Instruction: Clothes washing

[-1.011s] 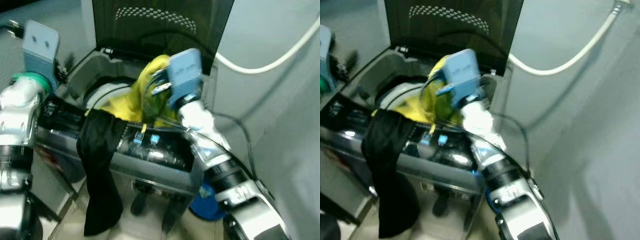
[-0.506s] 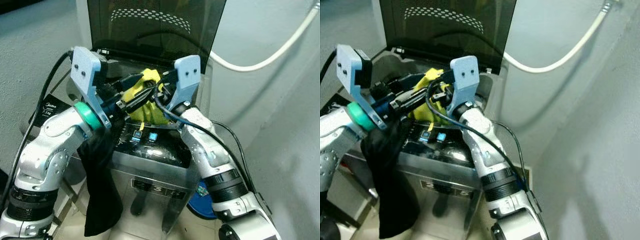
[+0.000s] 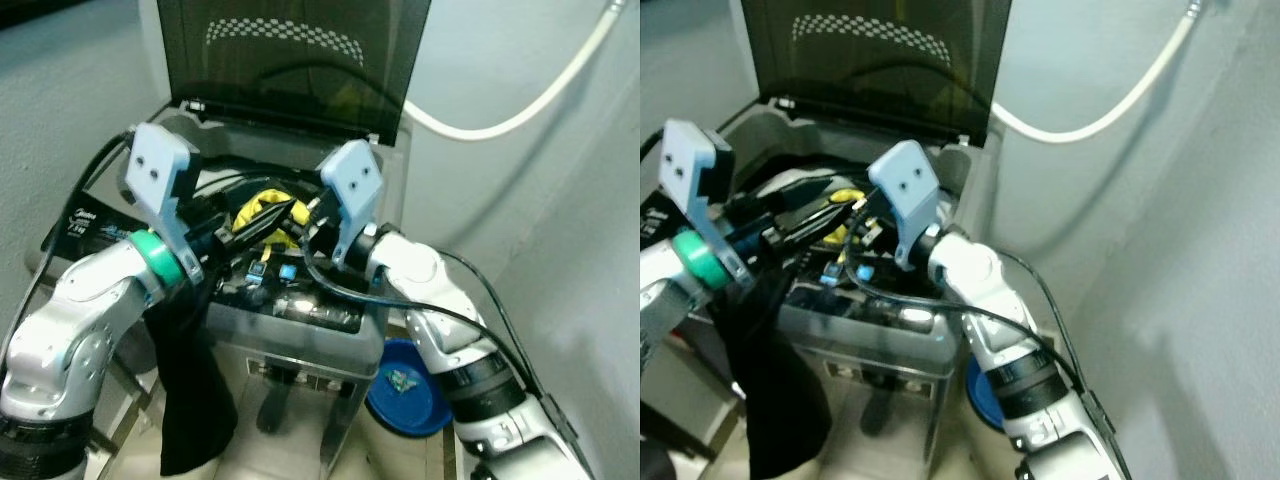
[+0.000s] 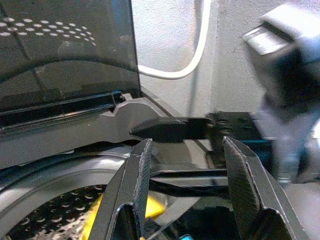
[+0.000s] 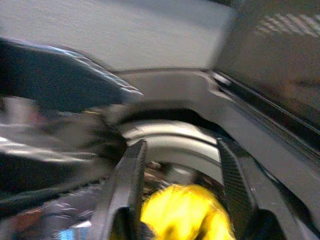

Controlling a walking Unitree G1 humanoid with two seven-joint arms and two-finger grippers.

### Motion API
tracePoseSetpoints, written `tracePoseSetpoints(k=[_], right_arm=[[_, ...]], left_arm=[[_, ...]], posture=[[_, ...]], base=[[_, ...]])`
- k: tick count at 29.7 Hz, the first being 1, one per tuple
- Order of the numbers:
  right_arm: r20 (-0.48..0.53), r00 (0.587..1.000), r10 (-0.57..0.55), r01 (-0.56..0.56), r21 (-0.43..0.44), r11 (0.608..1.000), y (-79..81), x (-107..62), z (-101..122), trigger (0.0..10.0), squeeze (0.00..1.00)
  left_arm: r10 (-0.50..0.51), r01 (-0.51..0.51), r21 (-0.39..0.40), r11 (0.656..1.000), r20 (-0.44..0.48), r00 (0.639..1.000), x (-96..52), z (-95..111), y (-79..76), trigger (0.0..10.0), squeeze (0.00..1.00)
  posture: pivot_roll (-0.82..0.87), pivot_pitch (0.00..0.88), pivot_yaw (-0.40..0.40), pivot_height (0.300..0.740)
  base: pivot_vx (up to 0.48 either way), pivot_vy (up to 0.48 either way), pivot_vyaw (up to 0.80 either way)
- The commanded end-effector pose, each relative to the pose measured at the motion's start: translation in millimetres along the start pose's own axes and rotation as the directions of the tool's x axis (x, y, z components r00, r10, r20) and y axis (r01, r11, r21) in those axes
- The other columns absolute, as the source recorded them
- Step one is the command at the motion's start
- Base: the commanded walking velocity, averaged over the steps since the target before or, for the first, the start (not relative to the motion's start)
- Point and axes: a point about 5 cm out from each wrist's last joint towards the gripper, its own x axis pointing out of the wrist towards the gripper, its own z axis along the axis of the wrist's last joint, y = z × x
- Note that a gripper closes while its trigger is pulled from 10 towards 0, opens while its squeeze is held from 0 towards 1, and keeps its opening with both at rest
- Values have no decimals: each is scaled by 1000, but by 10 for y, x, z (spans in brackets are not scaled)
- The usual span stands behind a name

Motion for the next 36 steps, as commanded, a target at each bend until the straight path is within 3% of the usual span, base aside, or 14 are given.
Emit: tracePoseSetpoints(k=[1,2,5,6,7,9,11,13,14,15,22,26,30,36], right_arm=[[-10,994,-109,109,13,994,-67,52,-24,10000,1000],[21,980,-196,195,46,980,-123,78,17,10000,1000],[45,969,-244,241,72,968,-156,86,52,10000,1000],[62,959,-277,271,91,958,-185,82,80,10000,122],[69,940,-333,324,118,939,-275,38,88,10000,0],[62,918,-392,380,147,913,-380,-34,66,10000,0],[42,850,-525,511,175,842,-582,-212,-12,10000,0],[9,764,-645,630,202,750,-766,-434,-132,10000,0],[9,764,-645,630,202,750,-766,-434,-132,10000,0],[9,735,-678,664,196,721,-812,-503,-150,10000,0],[21,682,-731,717,173,675,-856,-671,-202,10000,0],[10,682,-731,720,166,674,-811,-710,-254,10000,0],[-6,682,-731,723,162,672,-762,-721,-310,10000,0],[-9,681,-732,723,159,672,-764,-709,-322,10000,0]], left_arm=[[-9,9,1,1000,-9,1000,-7,-7,-77,10000,0],[-5,6,2,1000,-8,1000,-12,-16,-100,10000,0],[-3,3,4,1000,-7,1000,-14,-19,-109,10000,0],[-3,3,5,1000,-8,1000,-19,-21,-115,10000,0],[9,-9,12,1000,-22,1000,-55,-31,-116,10000,0],[35,-34,24,999,-46,998,-110,-51,-106,10000,0],[121,-118,40,992,-92,988,-239,-110,-60,10000,0],[276,-269,67,961,-147,950,-362,-231,81,10000,0],[276,-269,67,961,-147,950,-362,-231,81,10000,0],[322,-311,86,946,-181,929,-377,-278,120,10000,0],[432,-420,104,902,-278,858,-435,-402,194,10000,0],[478,-461,131,878,-310,822,-510,-419,208,10000,0],[565,-551,149,821,-348,748,-630,-461,282,10000,0],[595,-589,142,796,-362,717,-666,-512,313,10000,0]], posture=[[154,27,3,740],[157,27,0,740],[157,27,0,740],[157,27,0,740],[164,29,-2,740],[166,30,-1,740],[169,31,-2,740],[173,35,-4,740],[173,35,-4,740],[187,40,-15,740],[185,41,-10,740],[184,40,-3,740],[188,41,0,740],[192,39,-4,740]], base=[[0,0,0],[0,0,0],[0,0,0],[0,0,0],[0,0,0],[0,0,0],[0,0,0],[0,0,0],[0,0,0],[0,0,0],[0,0,0],[0,0,0],[0,0,0],[0,0,0]])
